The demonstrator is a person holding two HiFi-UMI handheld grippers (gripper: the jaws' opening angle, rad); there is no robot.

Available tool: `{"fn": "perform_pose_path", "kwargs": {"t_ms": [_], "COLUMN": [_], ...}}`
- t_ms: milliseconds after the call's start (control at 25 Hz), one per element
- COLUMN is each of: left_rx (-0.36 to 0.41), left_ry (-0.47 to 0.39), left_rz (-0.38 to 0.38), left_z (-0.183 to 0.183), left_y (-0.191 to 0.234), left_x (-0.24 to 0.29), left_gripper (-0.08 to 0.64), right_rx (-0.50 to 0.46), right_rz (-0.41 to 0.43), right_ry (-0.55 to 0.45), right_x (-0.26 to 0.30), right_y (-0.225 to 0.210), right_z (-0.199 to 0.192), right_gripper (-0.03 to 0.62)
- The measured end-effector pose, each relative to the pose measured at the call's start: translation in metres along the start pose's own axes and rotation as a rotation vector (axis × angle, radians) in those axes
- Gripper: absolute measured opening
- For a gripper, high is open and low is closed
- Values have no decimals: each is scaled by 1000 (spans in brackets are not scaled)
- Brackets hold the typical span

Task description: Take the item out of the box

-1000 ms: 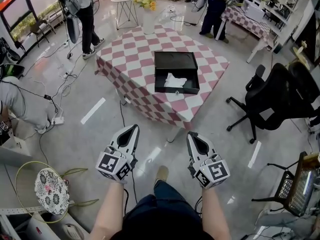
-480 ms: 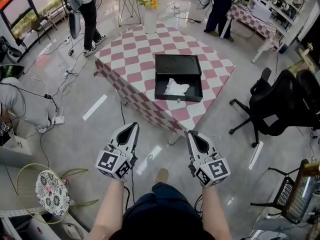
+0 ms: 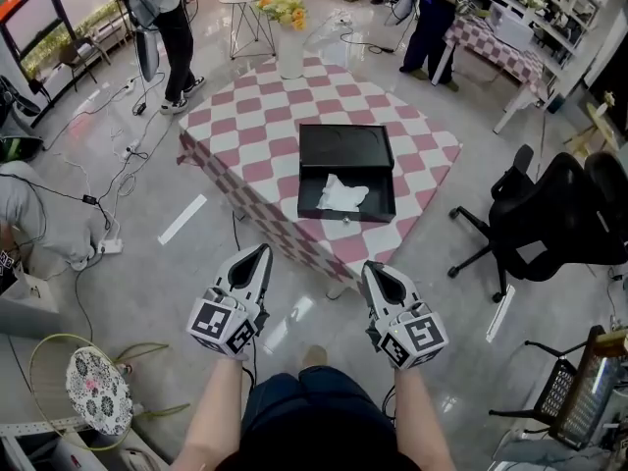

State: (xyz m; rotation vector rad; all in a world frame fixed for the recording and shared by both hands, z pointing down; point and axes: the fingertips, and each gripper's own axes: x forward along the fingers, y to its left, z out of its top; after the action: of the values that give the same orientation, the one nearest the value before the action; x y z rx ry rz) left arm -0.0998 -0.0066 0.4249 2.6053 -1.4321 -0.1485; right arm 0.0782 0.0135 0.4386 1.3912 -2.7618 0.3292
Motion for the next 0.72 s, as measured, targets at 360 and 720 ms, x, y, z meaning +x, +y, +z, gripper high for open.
{"fn": "perform_pose_path", "kwargs": {"t_ms": [360,720], "left_rx": [-2,-4], "left_ry": [1,15], "left_rz": [-14,-32], "left_z": [0,-8], "left_y": [3,5], "left_x": [18,36], "left_gripper": [0,0], "right_rx": [4,21], "right_rz": [16,11], "right_ry": [10,26], "right_x": [16,30], "right_y": [-12,-23], "right_z": [2,-3], "right_gripper": [8,8]}}
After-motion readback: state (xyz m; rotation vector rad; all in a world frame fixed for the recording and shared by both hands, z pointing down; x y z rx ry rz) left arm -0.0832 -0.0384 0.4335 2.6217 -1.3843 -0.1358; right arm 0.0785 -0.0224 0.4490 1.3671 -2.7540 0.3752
